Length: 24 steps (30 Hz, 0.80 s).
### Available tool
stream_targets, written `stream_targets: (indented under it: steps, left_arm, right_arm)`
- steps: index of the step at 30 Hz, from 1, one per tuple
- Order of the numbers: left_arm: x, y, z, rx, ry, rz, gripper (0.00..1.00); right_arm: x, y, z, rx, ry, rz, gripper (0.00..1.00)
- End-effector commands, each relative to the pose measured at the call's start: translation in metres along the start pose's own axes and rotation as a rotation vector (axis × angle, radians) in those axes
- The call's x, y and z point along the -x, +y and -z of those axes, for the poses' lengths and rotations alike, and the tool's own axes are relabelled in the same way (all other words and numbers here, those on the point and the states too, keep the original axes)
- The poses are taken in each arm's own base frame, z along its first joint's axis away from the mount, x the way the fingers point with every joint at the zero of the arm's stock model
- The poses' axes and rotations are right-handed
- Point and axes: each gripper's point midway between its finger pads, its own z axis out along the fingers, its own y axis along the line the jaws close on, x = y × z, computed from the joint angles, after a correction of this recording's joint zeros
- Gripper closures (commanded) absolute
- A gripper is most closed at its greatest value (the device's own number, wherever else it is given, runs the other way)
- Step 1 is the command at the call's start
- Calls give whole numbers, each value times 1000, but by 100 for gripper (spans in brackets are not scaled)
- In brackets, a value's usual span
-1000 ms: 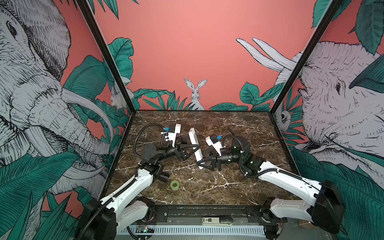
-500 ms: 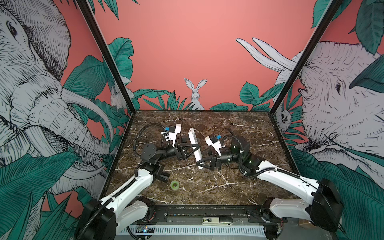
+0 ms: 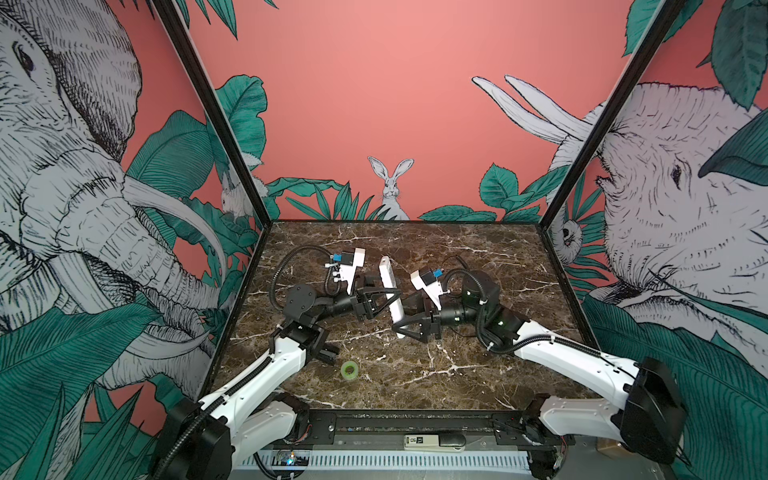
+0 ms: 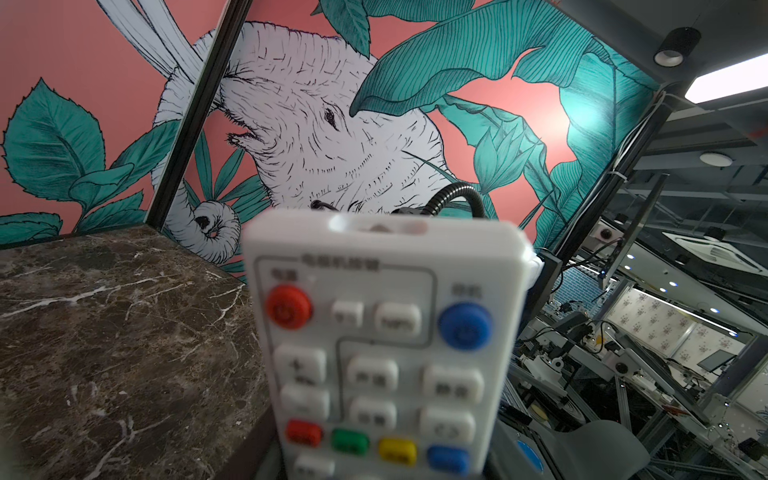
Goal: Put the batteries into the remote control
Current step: 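Open the right gripper and draw it back from the closed remote, then lower the remote onto the table with the left gripper while the right gripper withdraws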
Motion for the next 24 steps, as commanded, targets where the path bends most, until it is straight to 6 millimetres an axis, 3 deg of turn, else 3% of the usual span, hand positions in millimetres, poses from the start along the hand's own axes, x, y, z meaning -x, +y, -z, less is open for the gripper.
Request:
stream_targets:
  steps: [1, 6, 15, 24]
  left_arm:
    - [18, -10, -2, 19, -26, -61, 96]
    - [14, 24, 1, 242, 49, -38, 100]
    - [7, 75, 20, 574, 159, -14, 100]
    - [-39, 139, 59, 909, 366, 91, 100]
  right_arm:
    - [17, 5, 6, -33, -31, 68, 15]
    - [6, -11, 13, -141, 13, 61, 7]
    - [-5, -39, 43, -401, 48, 106, 5]
    - [-14, -58, 54, -514, 81, 102, 5]
